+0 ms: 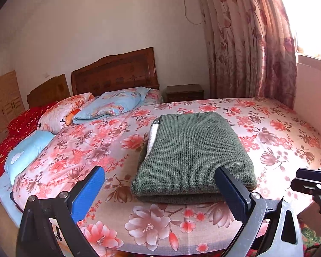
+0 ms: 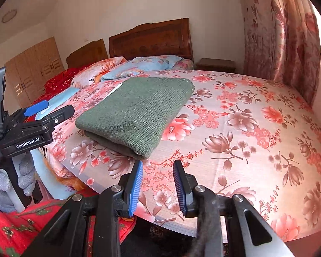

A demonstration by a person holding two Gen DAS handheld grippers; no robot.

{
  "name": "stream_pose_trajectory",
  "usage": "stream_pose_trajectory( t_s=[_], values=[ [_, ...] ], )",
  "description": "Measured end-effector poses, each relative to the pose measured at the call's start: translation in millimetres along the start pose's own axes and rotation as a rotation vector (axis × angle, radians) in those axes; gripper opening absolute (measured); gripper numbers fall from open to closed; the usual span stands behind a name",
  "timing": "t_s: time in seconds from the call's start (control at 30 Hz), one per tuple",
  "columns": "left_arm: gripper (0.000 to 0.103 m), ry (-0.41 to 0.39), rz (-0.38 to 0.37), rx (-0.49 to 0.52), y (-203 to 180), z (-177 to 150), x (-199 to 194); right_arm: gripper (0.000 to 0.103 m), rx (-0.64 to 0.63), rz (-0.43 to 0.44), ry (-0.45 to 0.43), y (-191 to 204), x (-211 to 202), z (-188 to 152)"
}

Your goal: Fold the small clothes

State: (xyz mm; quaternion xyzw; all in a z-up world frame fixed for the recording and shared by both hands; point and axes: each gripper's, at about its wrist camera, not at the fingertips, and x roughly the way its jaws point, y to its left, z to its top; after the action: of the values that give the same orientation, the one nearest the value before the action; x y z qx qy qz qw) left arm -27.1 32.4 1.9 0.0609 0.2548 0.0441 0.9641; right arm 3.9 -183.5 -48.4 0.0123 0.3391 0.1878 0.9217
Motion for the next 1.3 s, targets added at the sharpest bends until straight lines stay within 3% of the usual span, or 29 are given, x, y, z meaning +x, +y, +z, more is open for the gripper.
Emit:
stream_pose_trajectory(
  t_s=[0.4, 1.3],
  values=[
    [0.103, -0.028, 0.035, 0.04, -11.3, -3.1, -8.8, 0.03, -0.069, -0.02, -0.117, 19.0, -15.8, 0.2],
    [0.103, -0.003, -0.006, -0.009, -4.7, -7.0, -4.5, 0.03, -0.084, -0.034, -0.102, 21.2, -13.5, -0.8]
  ],
)
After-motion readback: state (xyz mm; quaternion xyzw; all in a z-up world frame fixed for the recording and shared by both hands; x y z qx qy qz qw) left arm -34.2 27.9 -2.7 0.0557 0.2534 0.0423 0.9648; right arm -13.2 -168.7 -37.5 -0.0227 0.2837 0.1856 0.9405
